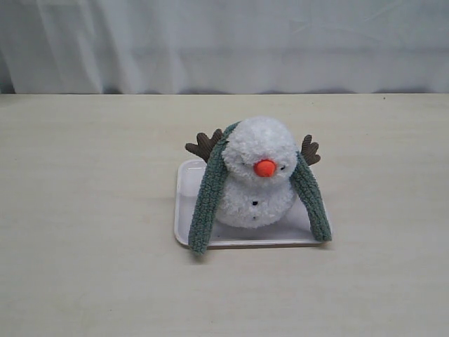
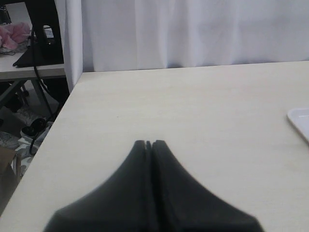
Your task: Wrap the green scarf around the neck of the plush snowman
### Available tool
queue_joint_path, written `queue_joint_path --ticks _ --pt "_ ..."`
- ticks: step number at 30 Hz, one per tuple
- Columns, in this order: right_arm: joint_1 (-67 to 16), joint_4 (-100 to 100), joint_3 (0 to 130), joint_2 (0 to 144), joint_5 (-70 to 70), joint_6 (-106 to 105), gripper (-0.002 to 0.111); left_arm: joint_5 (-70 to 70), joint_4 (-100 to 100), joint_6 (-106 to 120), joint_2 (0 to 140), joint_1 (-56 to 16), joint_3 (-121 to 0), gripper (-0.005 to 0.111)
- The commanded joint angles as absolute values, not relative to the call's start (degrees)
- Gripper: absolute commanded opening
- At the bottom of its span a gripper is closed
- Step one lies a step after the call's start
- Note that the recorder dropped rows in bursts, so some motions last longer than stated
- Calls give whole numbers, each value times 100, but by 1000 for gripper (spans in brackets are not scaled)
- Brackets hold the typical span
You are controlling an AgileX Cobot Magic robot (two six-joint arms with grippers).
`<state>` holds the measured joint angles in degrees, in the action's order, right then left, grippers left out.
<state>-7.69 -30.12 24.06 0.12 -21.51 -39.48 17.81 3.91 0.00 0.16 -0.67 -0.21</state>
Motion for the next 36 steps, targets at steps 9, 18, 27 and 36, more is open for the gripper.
queue_joint_path --ticks 9,18,27,36 --pt "-249 -476 2117 0 -1644 -1061 4 1755 406 31 0 -60 0 0" --pt "-249 519 1265 0 -889 -275 4 1755 383 31 0 -60 0 0" --pt "-249 1255 689 0 -891 731 4 1755 383 31 0 -60 0 0" --pt "-249 1226 0 0 -1004 731 4 1755 383 31 0 -60 0 0"
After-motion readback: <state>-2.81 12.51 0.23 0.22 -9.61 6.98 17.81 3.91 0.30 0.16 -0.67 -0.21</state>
